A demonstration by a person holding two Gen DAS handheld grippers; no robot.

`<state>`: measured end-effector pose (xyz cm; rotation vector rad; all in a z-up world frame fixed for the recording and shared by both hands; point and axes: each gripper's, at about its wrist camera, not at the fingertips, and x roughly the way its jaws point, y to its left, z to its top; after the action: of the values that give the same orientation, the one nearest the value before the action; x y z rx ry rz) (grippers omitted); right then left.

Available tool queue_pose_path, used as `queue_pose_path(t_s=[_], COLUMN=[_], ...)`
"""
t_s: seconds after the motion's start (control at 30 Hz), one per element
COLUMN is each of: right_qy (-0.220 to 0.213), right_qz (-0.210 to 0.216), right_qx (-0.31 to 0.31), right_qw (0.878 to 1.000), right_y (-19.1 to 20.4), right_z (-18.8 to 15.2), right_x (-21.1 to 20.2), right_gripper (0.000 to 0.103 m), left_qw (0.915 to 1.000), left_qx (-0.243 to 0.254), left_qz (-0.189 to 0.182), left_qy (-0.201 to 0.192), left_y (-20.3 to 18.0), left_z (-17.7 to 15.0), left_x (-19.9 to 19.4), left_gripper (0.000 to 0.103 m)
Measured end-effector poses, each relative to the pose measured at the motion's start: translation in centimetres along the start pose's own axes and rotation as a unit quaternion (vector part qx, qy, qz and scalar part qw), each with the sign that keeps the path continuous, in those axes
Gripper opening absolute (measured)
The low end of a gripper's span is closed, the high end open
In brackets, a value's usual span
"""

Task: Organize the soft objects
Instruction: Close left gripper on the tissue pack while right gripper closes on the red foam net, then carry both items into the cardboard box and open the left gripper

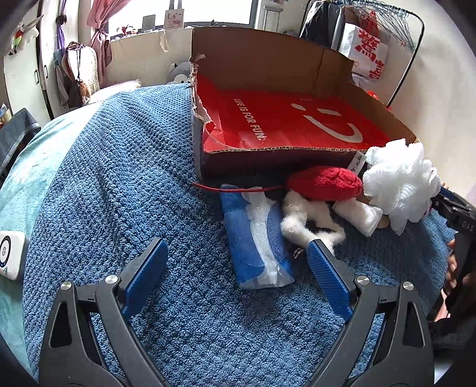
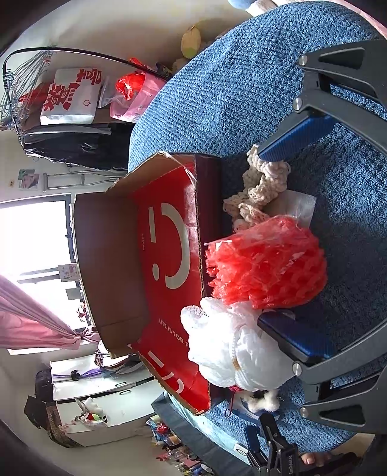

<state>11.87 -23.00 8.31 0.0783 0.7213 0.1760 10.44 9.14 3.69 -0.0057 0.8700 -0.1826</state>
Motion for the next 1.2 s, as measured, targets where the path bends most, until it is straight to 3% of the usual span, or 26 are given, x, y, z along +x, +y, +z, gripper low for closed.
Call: queue_pose_path(t_s=[0.3,0.5,0.63,0.7,0.73,0.77,0.93,1.2], right_qy=[0.000,0.000,-0.007,-0.013,-0.012,-0.010,-0.048,-0.073], right_qz=[-0.005,-0.004,-0.002,0.003,0.015,0.023,0.025,0.035], right_qx=[0.000,-0.010,-0.019,-0.027,-0.030,-0.033,-0.042,-0.032], right_qw=[1.000,1.000,1.000,1.000,0.999,0.999,0.998,0.996], right_y=[-0.1,0.2,0.5,0.6,0.7,0.8,1.0,0.3], right_z=[0.0,-0.3,-0.2,-0.2,-0.1,-0.1,0.1,1.7], right_x=[-0.1,0.2,0.2,0.2,0.2,0.3,-1.3,-2.8], right_gripper=[0.103,0.103,0.096,0.085,0.066,0.052,0.051,0.051], left_qw=[0.9982,0.9985,0.9986,0.9985,0.9986,0.9987,0.9985,0.9977], left_qx=[0.039,0.035,0.040,0.041,0.043,0.044,0.042,0.033], left_qz=[0.045,0.042,0.035,0.036,0.032,0.026,0.028,0.017], left_qy=[0.010,0.001,0.005,0.004,-0.001,-0.004,-0.022,-0.056], left_y=[0.5,0.2,-0.6,-0.9,-0.9,-1.0,-1.3,-1.0], left_z=[-0.5,-0.1,0.5,0.8,0.8,0.9,1.1,2.2], left_x=[0.1,0.1,1.4,2.0,2.0,2.0,1.0,-1.8], left_gripper=[0.095,0.095,0.074,0.067,0.054,0.042,0.026,0.023])
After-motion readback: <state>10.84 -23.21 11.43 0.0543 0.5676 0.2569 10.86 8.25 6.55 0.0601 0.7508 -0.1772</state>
